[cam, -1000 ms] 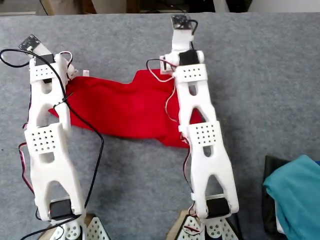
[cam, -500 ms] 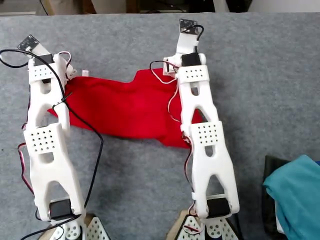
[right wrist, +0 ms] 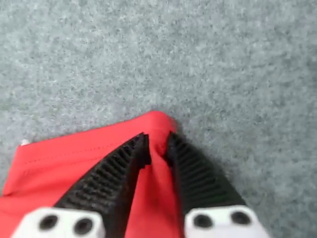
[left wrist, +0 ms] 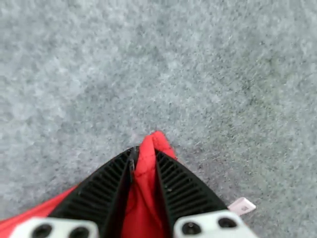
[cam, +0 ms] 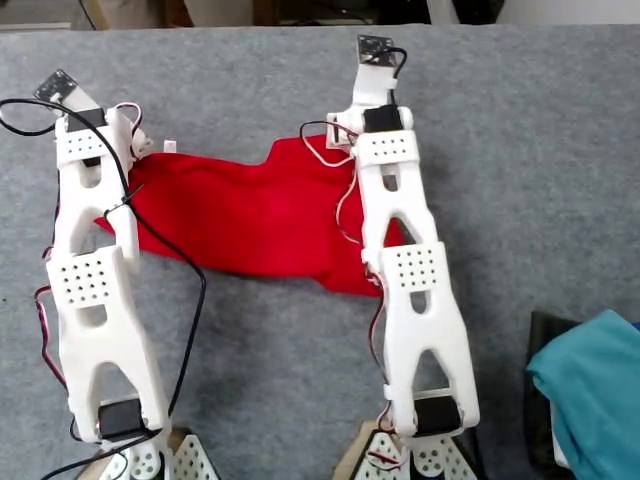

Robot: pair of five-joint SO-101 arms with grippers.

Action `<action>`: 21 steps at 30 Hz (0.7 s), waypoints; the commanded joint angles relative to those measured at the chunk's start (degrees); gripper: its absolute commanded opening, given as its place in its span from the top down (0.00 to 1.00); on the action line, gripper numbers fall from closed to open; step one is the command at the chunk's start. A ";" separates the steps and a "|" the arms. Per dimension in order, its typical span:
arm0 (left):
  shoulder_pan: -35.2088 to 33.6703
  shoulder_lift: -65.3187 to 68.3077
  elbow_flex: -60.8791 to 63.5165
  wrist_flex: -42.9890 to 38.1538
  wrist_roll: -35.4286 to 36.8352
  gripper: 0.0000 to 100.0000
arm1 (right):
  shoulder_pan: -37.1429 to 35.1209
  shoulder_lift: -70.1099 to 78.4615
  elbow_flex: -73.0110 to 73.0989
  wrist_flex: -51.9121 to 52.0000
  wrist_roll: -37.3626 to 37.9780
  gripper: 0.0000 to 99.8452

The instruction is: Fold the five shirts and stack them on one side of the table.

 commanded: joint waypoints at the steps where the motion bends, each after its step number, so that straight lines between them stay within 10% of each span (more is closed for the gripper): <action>1: -1.41 -2.24 -0.09 -1.05 -0.53 0.98 | 0.13 -2.15 -0.40 -0.88 0.35 0.99; 21: 0.70 -6.11 -10.11 5.80 -3.34 0.98 | -0.66 -32.66 -16.48 20.13 6.59 1.00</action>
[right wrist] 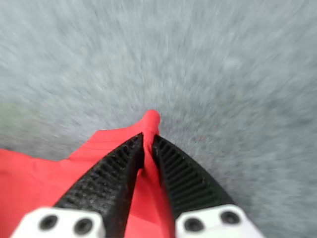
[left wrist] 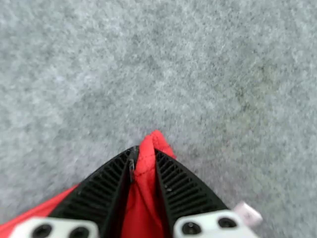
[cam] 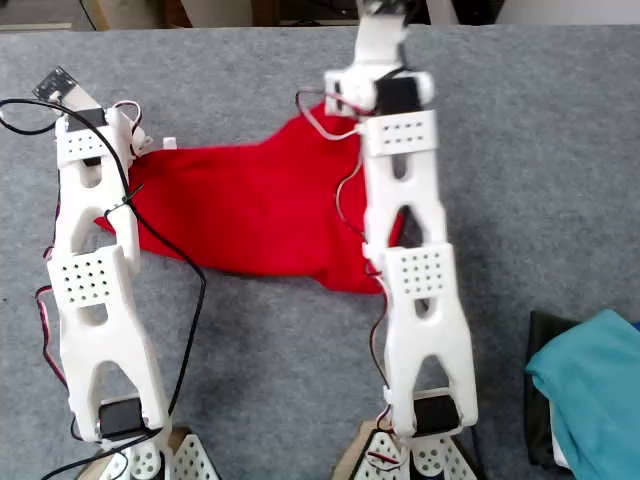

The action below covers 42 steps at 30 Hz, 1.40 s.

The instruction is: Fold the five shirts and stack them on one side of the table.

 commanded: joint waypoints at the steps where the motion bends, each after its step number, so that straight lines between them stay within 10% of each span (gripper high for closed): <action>1: 1.14 -6.64 -8.79 6.24 -3.43 0.98 | 0.92 -16.57 -3.12 2.20 3.25 1.00; 12: 3.78 -11.56 -45.01 27.34 -13.19 0.98 | 4.44 -40.48 -2.95 11.34 12.31 1.00; 23: 4.04 -30.11 -43.69 31.91 -16.09 0.98 | 16.57 -57.71 -2.51 10.02 14.15 1.00; 42: 4.13 -73.80 1.14 32.00 -18.73 0.98 | 26.33 -73.19 -2.42 2.55 14.15 1.00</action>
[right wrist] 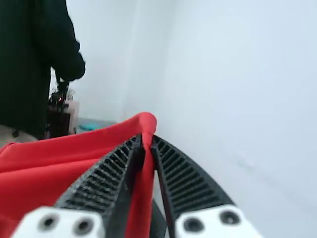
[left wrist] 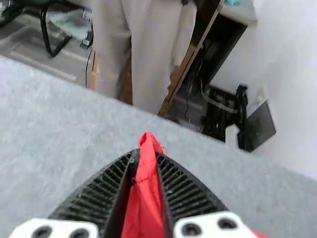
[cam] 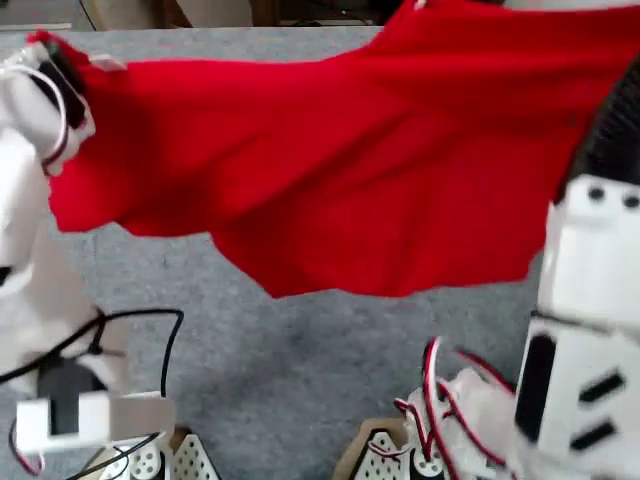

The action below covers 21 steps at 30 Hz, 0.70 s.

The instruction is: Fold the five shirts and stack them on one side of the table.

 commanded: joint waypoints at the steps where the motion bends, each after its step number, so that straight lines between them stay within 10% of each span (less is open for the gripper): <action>1: 0.00 -12.44 14.86 0.70 -3.52 0.98 | 2.33 -3.30 -0.57 -2.11 0.70 1.00; 12: 0.00 -37.32 60.92 -4.04 -4.75 0.97 | 1.98 -4.00 -0.48 1.23 4.22 1.00; 21: 0.00 -39.60 75.34 -5.98 -0.09 0.68 | -1.01 3.38 -0.48 6.51 4.40 1.00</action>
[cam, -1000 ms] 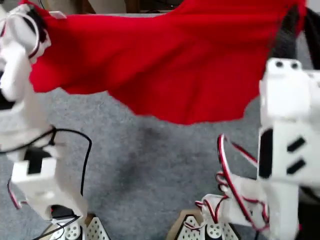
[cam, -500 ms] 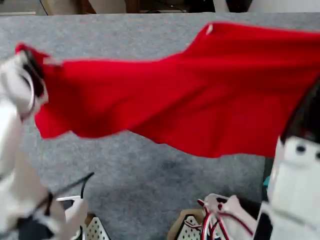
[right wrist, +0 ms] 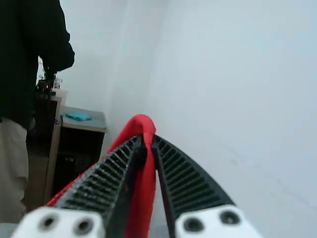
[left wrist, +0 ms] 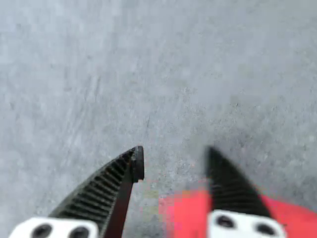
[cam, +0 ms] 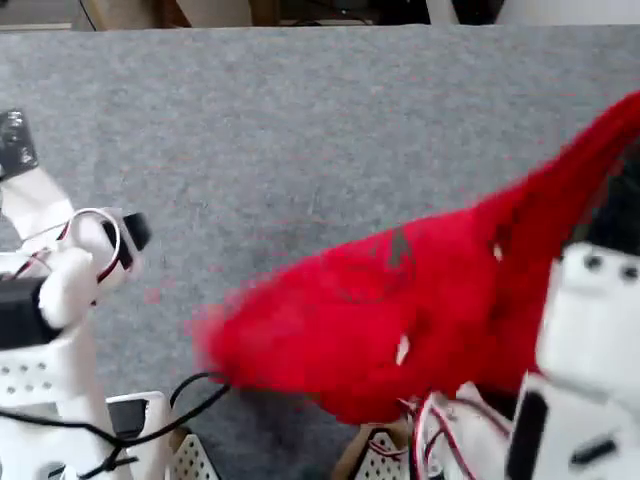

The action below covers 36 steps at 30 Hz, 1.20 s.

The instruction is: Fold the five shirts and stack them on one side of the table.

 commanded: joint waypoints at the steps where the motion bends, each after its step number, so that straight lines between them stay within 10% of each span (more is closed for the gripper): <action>1: 0.18 -0.48 0.53 -1.05 1.85 0.69 | -2.95 5.41 0.40 2.81 1.41 1.00; 17: 18.11 4.88 19.52 -20.22 1.93 0.72 | 7.43 39.52 22.37 0.26 15.82 1.00; 36: 50.37 45.23 5.19 -24.88 1.93 0.73 | 24.40 75.38 16.66 -21.89 25.58 1.00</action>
